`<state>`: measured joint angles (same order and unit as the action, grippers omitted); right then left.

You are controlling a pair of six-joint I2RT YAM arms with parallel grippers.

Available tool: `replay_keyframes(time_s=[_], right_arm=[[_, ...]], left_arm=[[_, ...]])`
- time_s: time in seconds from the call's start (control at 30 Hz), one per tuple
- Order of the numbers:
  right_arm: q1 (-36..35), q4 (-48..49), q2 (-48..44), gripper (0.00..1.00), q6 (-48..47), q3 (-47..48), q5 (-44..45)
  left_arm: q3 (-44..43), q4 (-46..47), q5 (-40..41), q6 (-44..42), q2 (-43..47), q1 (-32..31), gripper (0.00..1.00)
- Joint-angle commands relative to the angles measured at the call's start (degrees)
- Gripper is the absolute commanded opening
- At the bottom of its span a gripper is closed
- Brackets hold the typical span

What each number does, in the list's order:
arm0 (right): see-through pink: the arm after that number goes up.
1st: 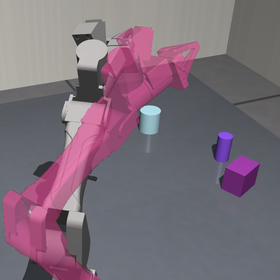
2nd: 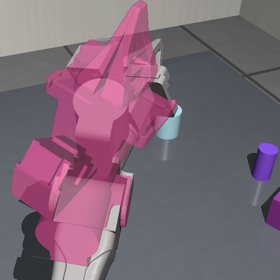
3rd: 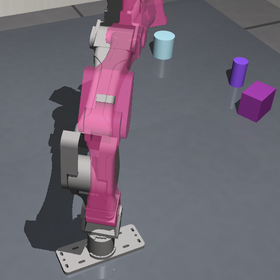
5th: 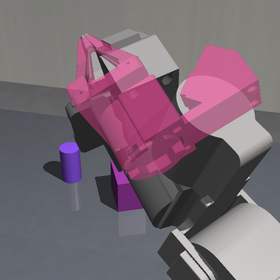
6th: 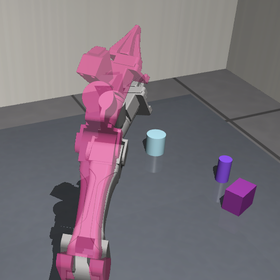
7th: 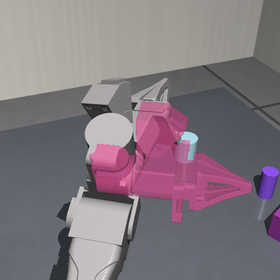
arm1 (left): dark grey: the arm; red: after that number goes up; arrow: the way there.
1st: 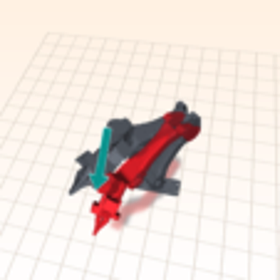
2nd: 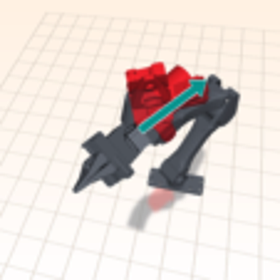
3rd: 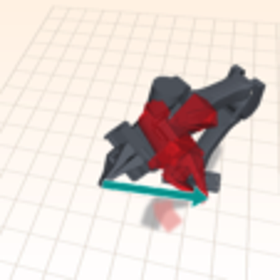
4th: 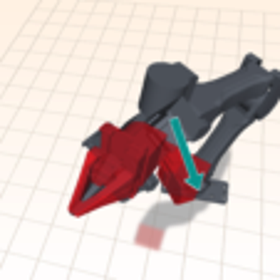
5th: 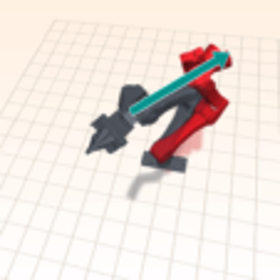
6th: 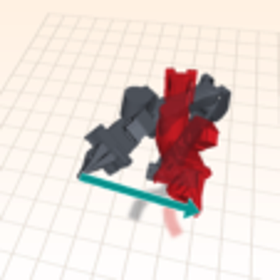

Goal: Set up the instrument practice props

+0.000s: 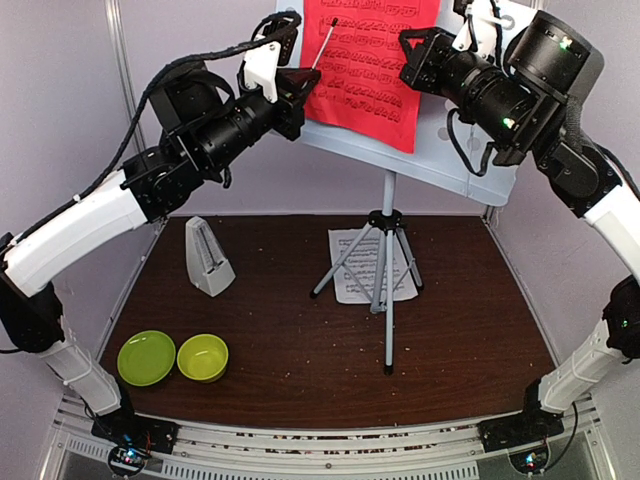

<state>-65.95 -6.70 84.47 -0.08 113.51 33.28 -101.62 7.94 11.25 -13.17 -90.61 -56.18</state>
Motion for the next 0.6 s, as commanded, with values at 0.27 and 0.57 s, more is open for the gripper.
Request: replay_keyframes(time_s=[0.27,0.57], right_arm=[[2.70,0.93,0.96,0.00,-0.57,-0.14,-8.23],[4.81,4.01,-0.18,0.02,2.19,-4.97,-12.92]], left_arm=[[1.91,4.11,-3.07,0.43,2.48,1.07,0.00],[1.87,3.22,-4.29,0.37,2.82,1.16,0.00]])
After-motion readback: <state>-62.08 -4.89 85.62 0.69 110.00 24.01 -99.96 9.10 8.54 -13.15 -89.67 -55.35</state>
